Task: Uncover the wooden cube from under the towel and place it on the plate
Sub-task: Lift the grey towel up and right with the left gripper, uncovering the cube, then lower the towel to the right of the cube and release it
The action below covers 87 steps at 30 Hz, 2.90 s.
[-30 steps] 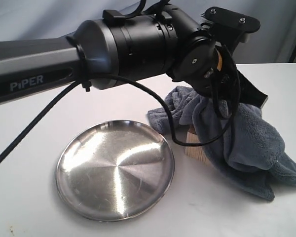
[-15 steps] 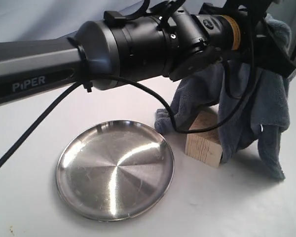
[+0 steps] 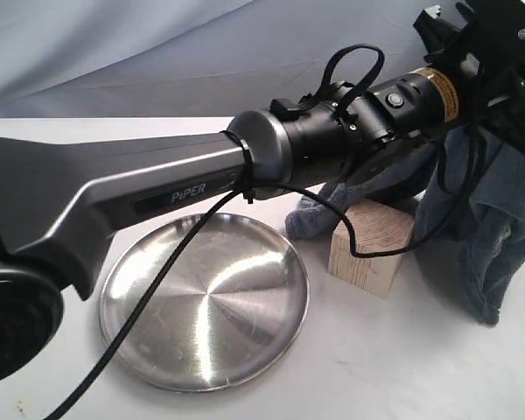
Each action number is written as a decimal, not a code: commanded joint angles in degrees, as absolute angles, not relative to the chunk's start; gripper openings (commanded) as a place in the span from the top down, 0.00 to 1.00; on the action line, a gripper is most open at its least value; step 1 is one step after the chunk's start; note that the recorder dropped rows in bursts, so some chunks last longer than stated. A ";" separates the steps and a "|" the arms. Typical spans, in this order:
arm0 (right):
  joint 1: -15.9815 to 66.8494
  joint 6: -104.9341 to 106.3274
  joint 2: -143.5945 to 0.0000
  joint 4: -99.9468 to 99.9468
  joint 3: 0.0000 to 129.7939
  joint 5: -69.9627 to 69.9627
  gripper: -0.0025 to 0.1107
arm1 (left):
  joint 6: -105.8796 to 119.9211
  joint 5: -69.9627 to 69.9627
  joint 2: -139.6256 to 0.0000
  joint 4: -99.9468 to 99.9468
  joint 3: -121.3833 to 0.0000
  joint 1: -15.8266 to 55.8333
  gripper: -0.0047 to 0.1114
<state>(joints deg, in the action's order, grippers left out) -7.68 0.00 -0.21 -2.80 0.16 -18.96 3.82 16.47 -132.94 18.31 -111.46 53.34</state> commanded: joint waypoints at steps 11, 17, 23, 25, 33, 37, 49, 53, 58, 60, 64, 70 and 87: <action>-7.92 0.00 0.00 -2.34 0.00 -18.96 0.98 | 4.61 13.23 -143.30 9.62 -122.34 46.96 0.95; -7.92 0.00 0.00 -2.34 0.00 -18.96 0.98 | 4.61 5.10 -145.36 2.02 -122.34 43.92 0.95; -7.92 0.00 0.00 -2.34 0.00 -18.96 0.98 | 4.61 -4.53 -146.22 1.78 -122.34 43.42 0.93; -7.92 0.00 0.00 -2.34 0.00 -18.96 0.98 | 4.61 -6.45 -146.22 1.78 -122.34 43.35 0.86; -7.92 0.00 0.00 -2.34 0.00 -18.96 0.98 | -0.43 -12.36 -146.22 0.98 -122.34 43.25 0.39; -7.92 0.00 0.00 -2.34 0.00 -18.96 0.98 | -0.43 -15.92 -145.98 0.98 -122.34 43.25 0.32; -7.92 0.00 0.00 -2.34 0.00 -18.96 0.98 | -2.95 -21.60 -139.79 0.98 -122.34 43.25 0.33; -7.92 0.00 0.00 -2.34 0.00 -18.96 0.98 | -2.95 -28.52 -136.49 0.98 -122.34 43.25 0.37; -7.92 0.00 0.00 -2.34 0.00 -18.96 0.98 | -2.74 -40.45 -135.49 0.98 -122.34 42.93 0.38; -7.92 0.00 0.00 -2.34 0.00 -18.96 0.98 | -2.99 -43.81 -136.19 0.36 -122.24 42.82 0.39; -7.92 0.00 0.00 -2.34 0.00 -18.96 0.98 | -3.24 -45.01 -138.04 -0.83 -122.24 42.60 0.39; -7.92 0.00 0.00 -2.34 0.00 -18.96 0.98 | -3.99 -44.89 -140.91 -0.81 -122.24 42.60 0.39; -7.92 0.00 0.00 -2.34 0.00 -18.96 0.98 | -8.92 -37.02 -144.81 11.52 -122.24 40.69 0.39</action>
<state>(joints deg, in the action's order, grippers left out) -7.68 0.00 -0.21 -2.80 0.16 -18.96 -6.45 -37.60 -144.52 10.40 -122.35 41.76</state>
